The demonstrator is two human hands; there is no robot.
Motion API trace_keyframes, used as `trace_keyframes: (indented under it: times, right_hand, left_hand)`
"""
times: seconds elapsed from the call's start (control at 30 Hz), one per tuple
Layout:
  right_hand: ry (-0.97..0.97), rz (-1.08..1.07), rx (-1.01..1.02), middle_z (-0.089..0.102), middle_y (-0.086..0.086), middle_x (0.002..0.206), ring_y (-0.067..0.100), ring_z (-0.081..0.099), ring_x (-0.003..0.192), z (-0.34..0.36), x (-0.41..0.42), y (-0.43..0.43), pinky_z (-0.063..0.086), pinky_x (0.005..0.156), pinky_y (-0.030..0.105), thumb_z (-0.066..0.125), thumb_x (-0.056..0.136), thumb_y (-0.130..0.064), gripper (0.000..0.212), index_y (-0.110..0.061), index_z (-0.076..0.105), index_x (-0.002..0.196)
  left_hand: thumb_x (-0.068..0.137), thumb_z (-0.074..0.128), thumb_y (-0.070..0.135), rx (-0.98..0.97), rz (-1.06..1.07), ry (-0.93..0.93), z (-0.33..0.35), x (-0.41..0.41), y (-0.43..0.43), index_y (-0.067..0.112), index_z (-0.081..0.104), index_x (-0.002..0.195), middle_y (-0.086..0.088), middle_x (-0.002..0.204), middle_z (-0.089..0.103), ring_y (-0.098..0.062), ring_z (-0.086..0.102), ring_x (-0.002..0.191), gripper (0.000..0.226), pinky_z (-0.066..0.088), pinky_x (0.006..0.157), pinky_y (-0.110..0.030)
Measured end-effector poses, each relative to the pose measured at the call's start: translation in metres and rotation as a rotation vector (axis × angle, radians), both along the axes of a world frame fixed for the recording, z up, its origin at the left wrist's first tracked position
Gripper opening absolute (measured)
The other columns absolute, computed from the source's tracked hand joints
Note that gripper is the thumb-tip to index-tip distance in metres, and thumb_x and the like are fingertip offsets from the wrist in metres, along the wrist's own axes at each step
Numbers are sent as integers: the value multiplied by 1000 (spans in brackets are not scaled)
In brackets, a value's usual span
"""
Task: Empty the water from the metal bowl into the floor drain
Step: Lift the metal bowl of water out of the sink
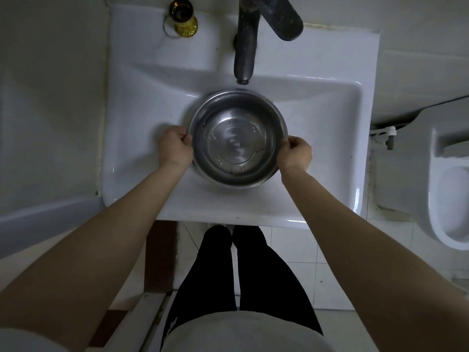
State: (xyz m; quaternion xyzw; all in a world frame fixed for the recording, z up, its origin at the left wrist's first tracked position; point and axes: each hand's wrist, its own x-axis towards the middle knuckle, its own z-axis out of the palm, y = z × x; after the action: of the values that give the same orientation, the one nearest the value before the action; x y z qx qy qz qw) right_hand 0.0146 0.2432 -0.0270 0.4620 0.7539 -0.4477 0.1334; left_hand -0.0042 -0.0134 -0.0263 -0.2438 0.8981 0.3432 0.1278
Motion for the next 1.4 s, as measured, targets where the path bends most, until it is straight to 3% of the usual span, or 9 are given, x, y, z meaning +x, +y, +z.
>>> trace_keyframes:
  times: [0.17, 0.37, 0.53, 0.67, 0.83, 1.1, 1.2, 1.4]
  right_hand:
    - [27, 13, 12, 73, 1, 103, 23, 70, 93, 10, 8, 1, 59, 95, 39, 51, 104, -20, 25, -17, 72, 116]
    - [73, 5, 13, 71, 0, 98, 19, 68, 86, 24, 18, -3, 60, 93, 38, 51, 105, -21, 23, -17, 72, 112]
    - [100, 5, 14, 71, 1, 100, 22, 70, 91, 36, 29, -6, 59, 96, 40, 52, 105, -22, 23, -16, 72, 113]
    - [117, 3, 18, 71, 2, 99, 23, 69, 92, 45, 41, -8, 58, 97, 39, 52, 105, -21, 24, -14, 73, 113]
    - [133, -11, 3, 69, 1, 95, 24, 69, 90, 59, 55, -13, 58, 95, 40, 52, 105, -21, 19, -18, 70, 102]
    - [175, -34, -7, 71, 1, 93, 24, 70, 90, 86, 68, -16, 59, 96, 43, 53, 103, -21, 21, -15, 73, 103]
    - [204, -37, -5, 74, 5, 94, 26, 70, 91, 97, 73, -15, 59, 96, 45, 53, 102, -20, 23, -11, 74, 102]
    - [271, -74, -23, 73, 4, 91, 23, 69, 88, 121, 81, -14, 60, 94, 43, 53, 102, -22, 24, -12, 74, 99]
  left_hand:
    - [93, 62, 12, -31, -10, 31, 12, 6, 0, -3, 69, 109, -22, 108, 73, -35, 67, 102, 23, 48, 89, -30]
    - [93, 62, 12, -40, 4, 58, 29, 15, -3, -1, 70, 109, -20, 107, 74, -34, 68, 100, 22, 49, 88, -30]
    - [94, 61, 14, -33, 6, 85, 43, 26, -7, 0, 69, 110, -18, 108, 73, -32, 68, 100, 23, 42, 83, -23]
    - [94, 61, 15, -8, -6, 96, 55, 39, -10, 1, 69, 111, -16, 109, 73, -31, 68, 100, 23, 45, 84, -25]
    - [95, 61, 15, -6, 0, 120, 71, 54, -13, 2, 69, 108, -15, 106, 73, -29, 67, 96, 21, 47, 82, -26]
    - [95, 62, 17, 19, 20, 169, 97, 70, -12, 5, 70, 104, -1, 90, 67, -18, 62, 81, 17, 46, 75, -26]
    - [95, 62, 18, 46, 23, 189, 106, 73, -11, 12, 68, 98, 8, 80, 63, -12, 62, 72, 9, 50, 70, -28]
    - [93, 64, 21, 96, 61, 225, 126, 75, -11, 10, 71, 100, 1, 85, 69, -21, 69, 78, 15, 61, 77, -38]
